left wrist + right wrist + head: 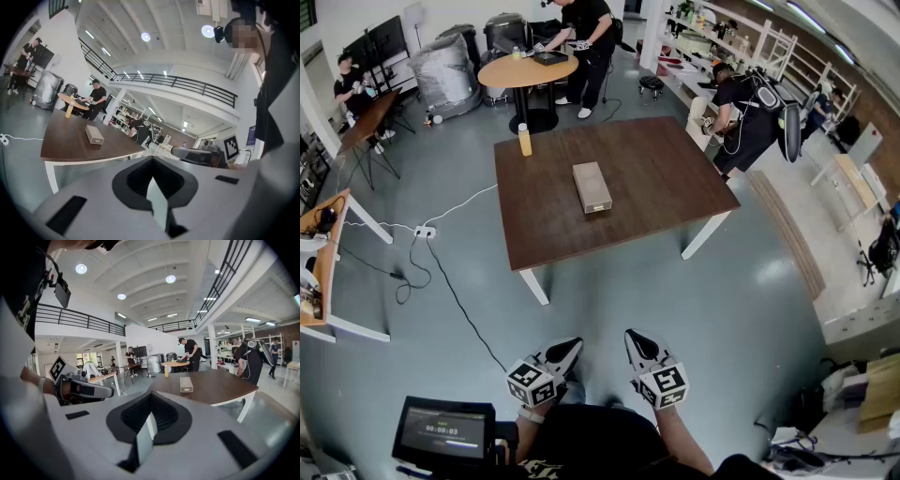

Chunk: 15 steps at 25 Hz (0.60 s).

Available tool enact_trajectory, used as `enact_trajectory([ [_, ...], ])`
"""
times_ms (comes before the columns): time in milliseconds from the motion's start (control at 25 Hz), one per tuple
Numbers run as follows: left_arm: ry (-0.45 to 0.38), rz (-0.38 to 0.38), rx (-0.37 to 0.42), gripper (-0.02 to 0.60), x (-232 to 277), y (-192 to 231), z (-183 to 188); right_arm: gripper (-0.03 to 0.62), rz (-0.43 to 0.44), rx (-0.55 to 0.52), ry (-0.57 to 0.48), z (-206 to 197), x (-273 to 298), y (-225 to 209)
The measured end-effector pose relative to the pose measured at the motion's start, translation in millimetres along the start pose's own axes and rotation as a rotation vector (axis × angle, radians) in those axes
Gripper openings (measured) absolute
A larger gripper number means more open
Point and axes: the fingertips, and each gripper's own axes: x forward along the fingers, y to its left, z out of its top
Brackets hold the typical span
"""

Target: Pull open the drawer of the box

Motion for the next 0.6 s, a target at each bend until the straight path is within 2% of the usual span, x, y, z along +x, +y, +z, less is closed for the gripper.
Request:
enact_trajectory([
  [600,-0.034,0.018,0.008,0.000,-45,83,40,-0.014,0.034,-0.037,-0.007,32,90,52],
])
